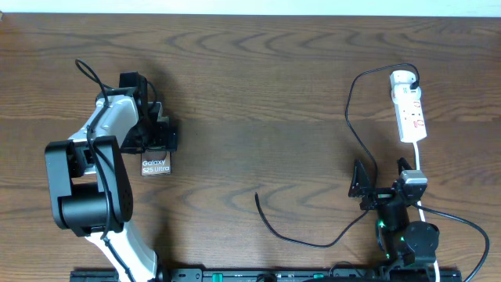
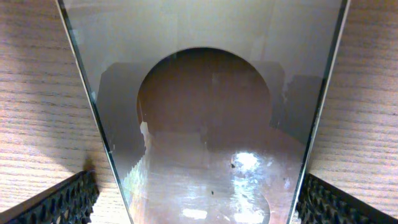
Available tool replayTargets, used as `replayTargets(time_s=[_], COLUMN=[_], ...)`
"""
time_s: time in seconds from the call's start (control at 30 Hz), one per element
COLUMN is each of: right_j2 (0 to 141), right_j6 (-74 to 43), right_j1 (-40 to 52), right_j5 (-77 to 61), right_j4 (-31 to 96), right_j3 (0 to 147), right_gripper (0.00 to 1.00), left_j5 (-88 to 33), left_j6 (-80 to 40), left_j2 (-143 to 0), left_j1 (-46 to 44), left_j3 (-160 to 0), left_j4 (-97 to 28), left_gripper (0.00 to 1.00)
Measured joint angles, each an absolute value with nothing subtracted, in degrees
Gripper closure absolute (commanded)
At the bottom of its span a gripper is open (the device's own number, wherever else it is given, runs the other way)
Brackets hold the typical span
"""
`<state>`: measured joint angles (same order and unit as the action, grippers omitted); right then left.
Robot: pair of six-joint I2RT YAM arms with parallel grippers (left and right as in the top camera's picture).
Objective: Plug charger to phone and switch on socket
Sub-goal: 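Close the left gripper on the phone's long edges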
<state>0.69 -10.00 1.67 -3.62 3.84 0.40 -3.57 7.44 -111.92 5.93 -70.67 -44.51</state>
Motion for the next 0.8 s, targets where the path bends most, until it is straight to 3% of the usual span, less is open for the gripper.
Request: replayTargets(time_s=[0.8], right_j2=[0.7], right_j6=[-10.0], right_j1=[1.7], right_j5=[-3.6], right_j4=[3.8], right_j3=[0.4], right_gripper=[0.01], left_j5=[-3.7], left_j6=[7.3], left_j2=[-111.4], left_j1=[6.0], left_j3=[-69.8], left_j4=[-40.0], left_gripper=[0.02])
